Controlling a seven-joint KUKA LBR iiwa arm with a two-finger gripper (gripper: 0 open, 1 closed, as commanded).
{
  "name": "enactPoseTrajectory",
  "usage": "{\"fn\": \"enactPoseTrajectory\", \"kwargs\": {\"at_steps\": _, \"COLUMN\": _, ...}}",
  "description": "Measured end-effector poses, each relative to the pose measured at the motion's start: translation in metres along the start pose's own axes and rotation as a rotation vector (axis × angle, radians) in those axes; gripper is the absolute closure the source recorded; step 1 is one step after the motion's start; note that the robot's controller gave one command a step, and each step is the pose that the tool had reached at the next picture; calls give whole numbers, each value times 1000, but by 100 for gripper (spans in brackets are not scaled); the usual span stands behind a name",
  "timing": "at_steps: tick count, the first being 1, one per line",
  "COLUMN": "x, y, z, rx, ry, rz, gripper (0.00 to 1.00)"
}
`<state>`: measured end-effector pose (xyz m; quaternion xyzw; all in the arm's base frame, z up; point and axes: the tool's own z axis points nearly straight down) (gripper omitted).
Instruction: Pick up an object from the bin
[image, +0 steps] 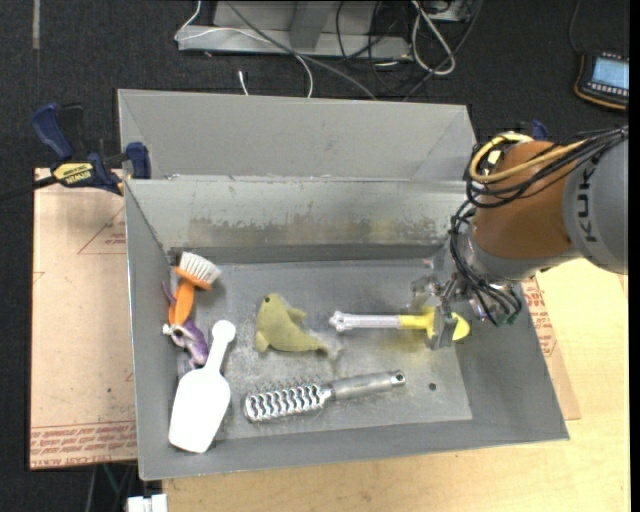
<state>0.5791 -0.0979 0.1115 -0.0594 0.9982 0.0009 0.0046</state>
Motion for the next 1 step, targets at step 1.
{"fn": "enactPoseTrajectory", "kwargs": {"at_steps": 1, "x": 1, "y": 1, "z": -46, "rx": -2, "ry": 5, "rz": 0, "gripper": 100}}
